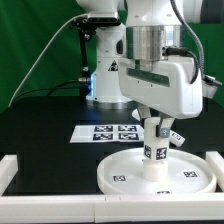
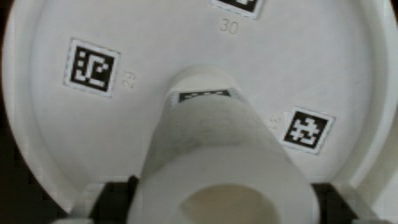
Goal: Assemble round table
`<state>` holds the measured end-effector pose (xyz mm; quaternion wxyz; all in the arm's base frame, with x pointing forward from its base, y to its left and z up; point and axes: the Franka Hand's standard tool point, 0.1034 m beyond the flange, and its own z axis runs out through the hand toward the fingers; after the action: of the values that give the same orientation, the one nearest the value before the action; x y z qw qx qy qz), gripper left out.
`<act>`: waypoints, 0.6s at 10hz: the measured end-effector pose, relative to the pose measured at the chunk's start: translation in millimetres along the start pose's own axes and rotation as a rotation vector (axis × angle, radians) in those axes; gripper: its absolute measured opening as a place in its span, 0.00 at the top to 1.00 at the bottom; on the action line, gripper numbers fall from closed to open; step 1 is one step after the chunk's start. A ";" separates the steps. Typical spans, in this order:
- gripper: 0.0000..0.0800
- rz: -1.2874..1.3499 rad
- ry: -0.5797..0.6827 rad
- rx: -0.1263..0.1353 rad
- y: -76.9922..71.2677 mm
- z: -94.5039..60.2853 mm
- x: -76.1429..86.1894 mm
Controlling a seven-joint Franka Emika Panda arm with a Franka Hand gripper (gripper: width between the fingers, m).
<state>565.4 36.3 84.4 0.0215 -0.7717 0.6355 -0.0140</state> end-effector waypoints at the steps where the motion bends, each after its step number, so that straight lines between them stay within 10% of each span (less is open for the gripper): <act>1: 0.49 0.149 -0.002 0.011 -0.1 0.7 -0.1; 4: 0.48 0.577 -0.012 0.161 6.8 1.9 -4.6; 6: 0.38 0.670 -0.035 0.177 6.5 2.4 -7.2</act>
Offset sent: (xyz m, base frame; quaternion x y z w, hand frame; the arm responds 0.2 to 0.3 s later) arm -0.0130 0.0124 -0.0187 0.1198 -0.0250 0.3729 0.9198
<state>557.7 42.2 81.7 0.1024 -0.5155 0.8494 -0.0481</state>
